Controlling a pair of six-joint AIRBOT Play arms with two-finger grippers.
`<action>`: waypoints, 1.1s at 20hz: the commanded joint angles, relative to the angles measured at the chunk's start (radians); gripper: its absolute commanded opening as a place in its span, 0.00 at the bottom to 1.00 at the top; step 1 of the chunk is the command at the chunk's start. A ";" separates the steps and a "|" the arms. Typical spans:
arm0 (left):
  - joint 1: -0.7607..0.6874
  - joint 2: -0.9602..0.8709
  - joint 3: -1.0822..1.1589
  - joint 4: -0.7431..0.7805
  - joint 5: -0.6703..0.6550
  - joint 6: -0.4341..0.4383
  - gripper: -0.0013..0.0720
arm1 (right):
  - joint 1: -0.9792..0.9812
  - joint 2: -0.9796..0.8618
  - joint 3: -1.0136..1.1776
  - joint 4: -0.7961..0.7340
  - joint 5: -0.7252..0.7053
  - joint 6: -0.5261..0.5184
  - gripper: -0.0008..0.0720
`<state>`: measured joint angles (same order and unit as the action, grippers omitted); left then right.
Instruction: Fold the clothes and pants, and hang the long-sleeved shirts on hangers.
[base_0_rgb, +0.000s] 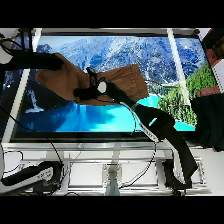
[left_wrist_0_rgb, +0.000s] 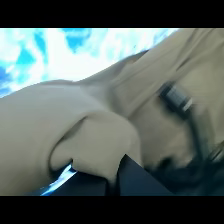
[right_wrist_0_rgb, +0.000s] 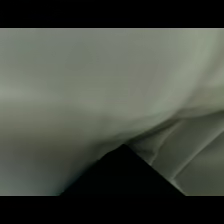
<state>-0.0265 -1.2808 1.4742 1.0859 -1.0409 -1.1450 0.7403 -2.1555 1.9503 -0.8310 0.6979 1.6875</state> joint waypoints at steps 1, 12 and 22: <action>-0.038 -0.060 0.000 -0.134 0.034 0.000 0.04 | 0.034 -0.009 0.039 -0.007 -0.006 0.012 0.05; -0.410 -0.293 0.000 -0.183 0.483 -0.021 0.04 | -0.388 0.351 0.049 -0.589 0.737 -0.136 0.05; -0.700 -0.472 0.000 -0.182 1.031 -0.201 0.26 | -0.637 0.488 0.026 -0.588 0.663 -0.133 0.05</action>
<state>-0.6647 -1.7180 1.4742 0.8993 -0.1665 -1.3079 0.1524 -1.6817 1.9896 -1.4143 1.3819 1.5555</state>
